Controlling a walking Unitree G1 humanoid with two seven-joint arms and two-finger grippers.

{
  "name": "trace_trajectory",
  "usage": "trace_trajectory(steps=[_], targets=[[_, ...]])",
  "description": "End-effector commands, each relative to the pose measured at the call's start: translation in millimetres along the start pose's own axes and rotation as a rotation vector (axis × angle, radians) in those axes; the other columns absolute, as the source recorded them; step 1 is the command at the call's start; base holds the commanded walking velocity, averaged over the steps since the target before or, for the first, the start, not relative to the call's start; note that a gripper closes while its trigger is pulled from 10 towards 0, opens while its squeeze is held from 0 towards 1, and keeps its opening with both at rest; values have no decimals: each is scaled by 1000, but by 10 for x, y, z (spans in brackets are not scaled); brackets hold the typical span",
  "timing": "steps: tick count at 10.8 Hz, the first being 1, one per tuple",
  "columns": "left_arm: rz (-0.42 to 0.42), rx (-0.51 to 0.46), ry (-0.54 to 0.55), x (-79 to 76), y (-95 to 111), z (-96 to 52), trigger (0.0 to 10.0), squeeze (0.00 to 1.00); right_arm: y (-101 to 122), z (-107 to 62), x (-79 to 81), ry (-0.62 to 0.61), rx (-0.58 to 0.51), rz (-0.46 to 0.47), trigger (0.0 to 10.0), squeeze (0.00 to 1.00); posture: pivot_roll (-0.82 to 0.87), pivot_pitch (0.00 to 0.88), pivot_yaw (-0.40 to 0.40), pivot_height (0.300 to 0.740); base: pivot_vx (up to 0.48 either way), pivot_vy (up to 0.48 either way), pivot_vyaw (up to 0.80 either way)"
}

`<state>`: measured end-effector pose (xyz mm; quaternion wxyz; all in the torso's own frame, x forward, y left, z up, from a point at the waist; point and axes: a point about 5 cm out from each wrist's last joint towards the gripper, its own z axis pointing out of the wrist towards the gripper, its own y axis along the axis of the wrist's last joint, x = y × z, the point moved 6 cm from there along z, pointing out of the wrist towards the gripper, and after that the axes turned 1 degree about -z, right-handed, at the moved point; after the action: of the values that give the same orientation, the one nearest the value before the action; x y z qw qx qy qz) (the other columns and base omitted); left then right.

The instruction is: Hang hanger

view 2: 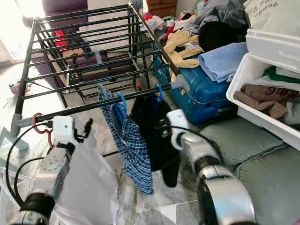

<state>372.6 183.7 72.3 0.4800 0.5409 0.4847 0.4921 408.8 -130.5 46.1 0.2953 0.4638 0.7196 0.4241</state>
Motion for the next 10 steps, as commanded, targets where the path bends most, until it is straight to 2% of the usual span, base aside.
trace_trajectory(steps=[1, 3, 4, 10], targets=[[7, -5, 7, 16, 3, -32, 10000, 0, 119, -21, -53, -31, -71, 10, 10000, 1000, -83, 0, 80, 740, 0, 0, 0], [-3, 10, 17, 8, -51, -97, 10000, 0, 169, -87, -89, -59, -159, 20, 10000, 1000, -94, 0, 80, 740, 0, 0, 0], [-9, 8, 23, 9, -44, -126, 10000, 0, 272, -193, -90, -78, -258, 1, 10000, 1000, -103, 0, 77, 740, 0, 0, 0], [-12, -3, 31, -34, 23, -68, 10000, 0, 247, -429, -160, -138, -315, 20, 10000, 1000, -133, 0, 82, 740, 0, 0, 0]])
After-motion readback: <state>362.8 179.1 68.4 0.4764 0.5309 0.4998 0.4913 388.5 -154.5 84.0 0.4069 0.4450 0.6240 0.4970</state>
